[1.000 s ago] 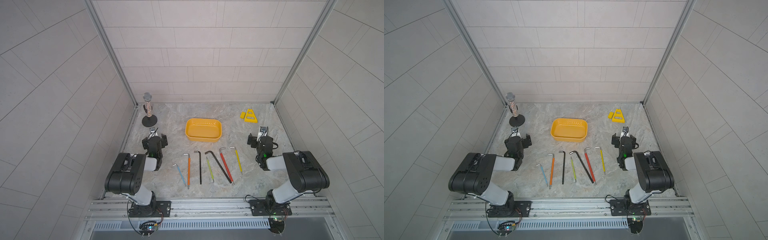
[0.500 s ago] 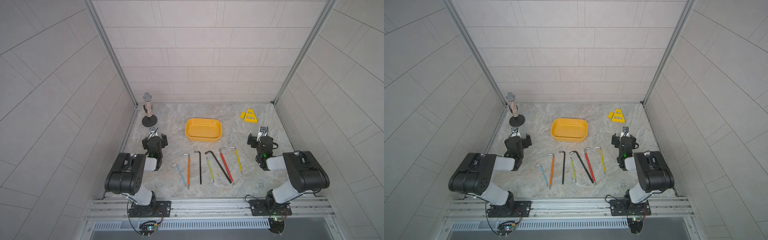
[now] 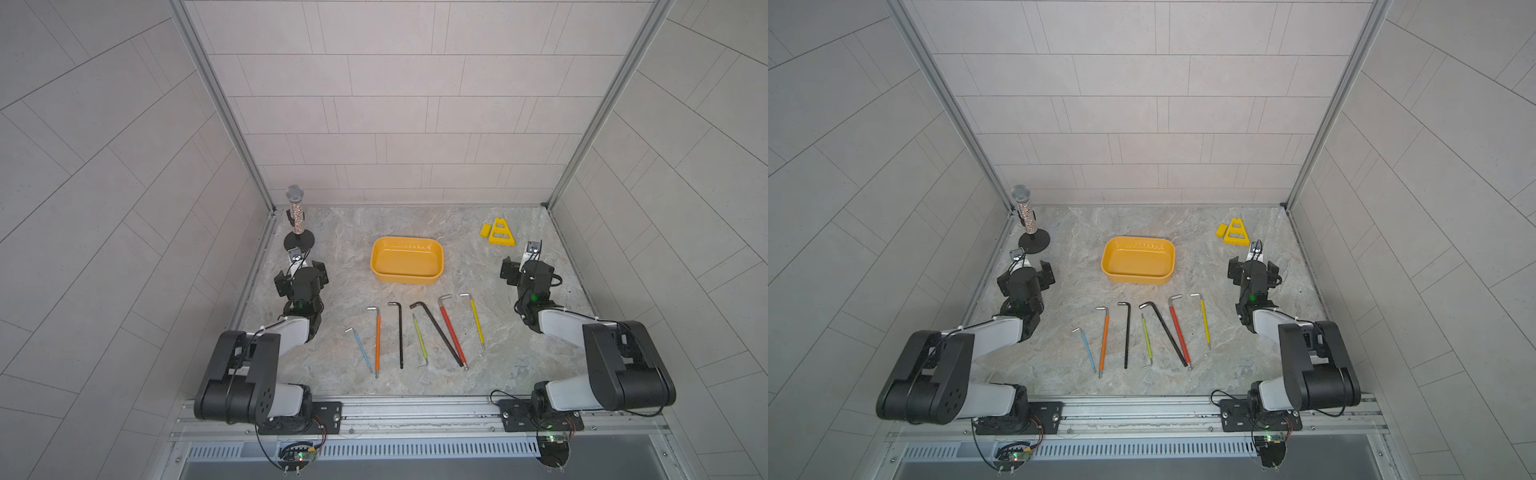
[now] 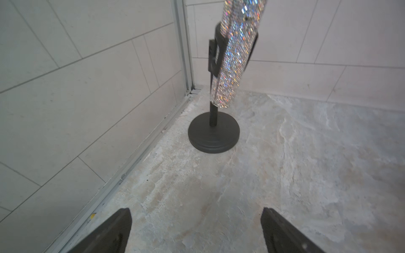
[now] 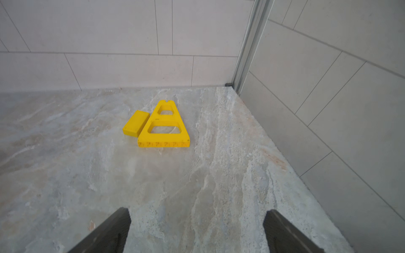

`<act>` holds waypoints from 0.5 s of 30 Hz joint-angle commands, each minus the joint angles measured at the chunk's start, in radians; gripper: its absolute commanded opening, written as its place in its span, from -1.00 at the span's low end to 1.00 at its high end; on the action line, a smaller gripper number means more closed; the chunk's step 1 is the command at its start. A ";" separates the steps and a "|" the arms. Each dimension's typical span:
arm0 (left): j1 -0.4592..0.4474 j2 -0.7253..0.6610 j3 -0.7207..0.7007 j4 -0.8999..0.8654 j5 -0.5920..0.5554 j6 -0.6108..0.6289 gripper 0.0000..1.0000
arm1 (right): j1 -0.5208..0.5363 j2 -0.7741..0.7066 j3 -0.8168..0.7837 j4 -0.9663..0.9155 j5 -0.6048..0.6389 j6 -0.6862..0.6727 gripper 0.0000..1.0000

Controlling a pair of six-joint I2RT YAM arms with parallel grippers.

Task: Put the hex key on the desktop into the storage box
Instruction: Pick up the Allen key from the center of the board.

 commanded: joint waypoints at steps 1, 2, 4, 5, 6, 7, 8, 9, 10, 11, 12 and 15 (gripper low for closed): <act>-0.007 -0.078 0.050 -0.210 -0.100 -0.096 1.00 | 0.001 -0.054 0.030 -0.202 0.043 0.033 1.00; -0.011 -0.110 0.052 -0.247 -0.085 -0.128 1.00 | 0.001 -0.076 0.027 -0.220 0.039 0.041 1.00; -0.014 -0.183 0.030 -0.257 -0.055 -0.193 1.00 | 0.001 -0.125 0.024 -0.261 0.035 0.063 1.00; -0.014 -0.222 0.022 -0.266 -0.048 -0.232 1.00 | 0.001 -0.154 0.024 -0.289 0.031 0.080 1.00; -0.013 -0.257 0.032 -0.310 -0.039 -0.277 1.00 | 0.001 -0.184 0.028 -0.323 0.027 0.113 1.00; -0.007 -0.276 0.060 -0.379 -0.032 -0.315 1.00 | 0.001 -0.215 0.035 -0.360 0.013 0.144 1.00; 0.003 -0.283 0.109 -0.491 -0.020 -0.359 1.00 | 0.001 -0.250 0.047 -0.404 -0.013 0.173 1.00; 0.015 -0.278 0.163 -0.595 -0.003 -0.398 1.00 | 0.001 -0.284 0.061 -0.447 -0.038 0.200 1.00; 0.023 -0.268 0.201 -0.664 0.011 -0.429 1.00 | 0.000 -0.310 0.072 -0.482 -0.053 0.228 1.00; 0.030 -0.259 0.237 -0.726 0.032 -0.453 1.00 | 0.001 -0.337 0.084 -0.519 -0.067 0.256 1.00; 0.036 -0.251 0.267 -0.772 0.062 -0.463 1.00 | 0.001 -0.360 0.093 -0.552 -0.082 0.275 1.00; 0.037 -0.242 0.329 -0.884 0.122 -0.481 1.00 | 0.001 -0.395 0.136 -0.646 -0.137 0.305 1.00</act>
